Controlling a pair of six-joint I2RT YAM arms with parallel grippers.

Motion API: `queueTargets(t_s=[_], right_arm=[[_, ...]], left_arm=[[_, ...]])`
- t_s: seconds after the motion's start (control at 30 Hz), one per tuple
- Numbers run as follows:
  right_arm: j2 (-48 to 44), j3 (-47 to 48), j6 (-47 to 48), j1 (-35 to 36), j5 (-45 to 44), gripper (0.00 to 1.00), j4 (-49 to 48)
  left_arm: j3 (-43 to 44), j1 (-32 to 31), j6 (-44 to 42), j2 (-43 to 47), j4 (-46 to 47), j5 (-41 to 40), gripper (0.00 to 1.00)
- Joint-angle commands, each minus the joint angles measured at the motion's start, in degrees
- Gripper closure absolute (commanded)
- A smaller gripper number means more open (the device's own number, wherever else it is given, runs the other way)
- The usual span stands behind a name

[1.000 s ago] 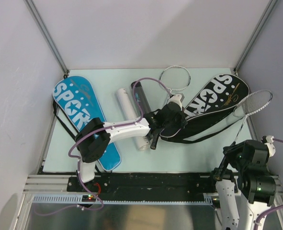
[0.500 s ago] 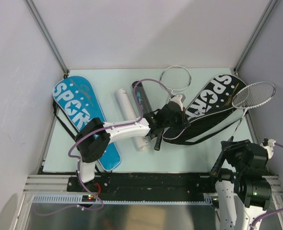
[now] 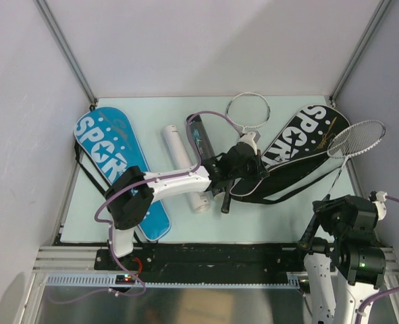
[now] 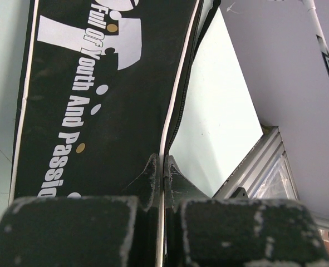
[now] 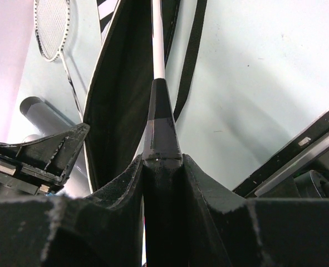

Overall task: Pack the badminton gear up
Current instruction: Open the racket bag at the center of the board.

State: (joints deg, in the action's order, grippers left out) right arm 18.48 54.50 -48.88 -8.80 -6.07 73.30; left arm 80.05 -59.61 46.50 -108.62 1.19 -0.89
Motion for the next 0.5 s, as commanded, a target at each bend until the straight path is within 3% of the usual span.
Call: queueTargets(t_s=[0.0, 0.47], right_arm=[[0.8, 0.0, -3.3, -0.6, -7.1, 1.00, 1.3], [1.2, -1.8, -5.0, -0.6, -11.1, 1.00, 2.9]], left_arm=[[0.3, -0.1, 1.3, 4.7, 2.7, -0.6, 1.00], [0.6, -0.1, 0.9, 5.0, 2.9, -1.6, 1.00]])
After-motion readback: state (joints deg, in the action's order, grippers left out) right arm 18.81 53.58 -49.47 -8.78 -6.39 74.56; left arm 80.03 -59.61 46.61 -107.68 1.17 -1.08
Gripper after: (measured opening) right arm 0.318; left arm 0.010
